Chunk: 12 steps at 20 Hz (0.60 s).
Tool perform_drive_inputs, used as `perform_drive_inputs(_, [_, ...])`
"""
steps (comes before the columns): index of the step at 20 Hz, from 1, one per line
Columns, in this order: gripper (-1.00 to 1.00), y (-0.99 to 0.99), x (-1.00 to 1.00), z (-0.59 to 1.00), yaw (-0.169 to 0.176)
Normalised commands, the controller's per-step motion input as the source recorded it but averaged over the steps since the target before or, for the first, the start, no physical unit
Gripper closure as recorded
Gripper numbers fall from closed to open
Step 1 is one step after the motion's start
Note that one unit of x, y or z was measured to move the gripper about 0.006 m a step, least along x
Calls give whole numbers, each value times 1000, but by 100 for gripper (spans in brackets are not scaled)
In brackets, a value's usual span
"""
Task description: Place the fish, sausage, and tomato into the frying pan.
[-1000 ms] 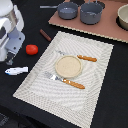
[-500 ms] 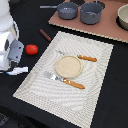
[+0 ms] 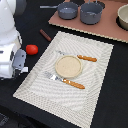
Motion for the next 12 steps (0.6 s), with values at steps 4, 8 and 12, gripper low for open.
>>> perform_drive_inputs(4, [100,-108,74,-290,6])
perform_drive_inputs(8, [100,-32,2,-61,2])
perform_drive_inputs(12, [100,0,0,-24,0])
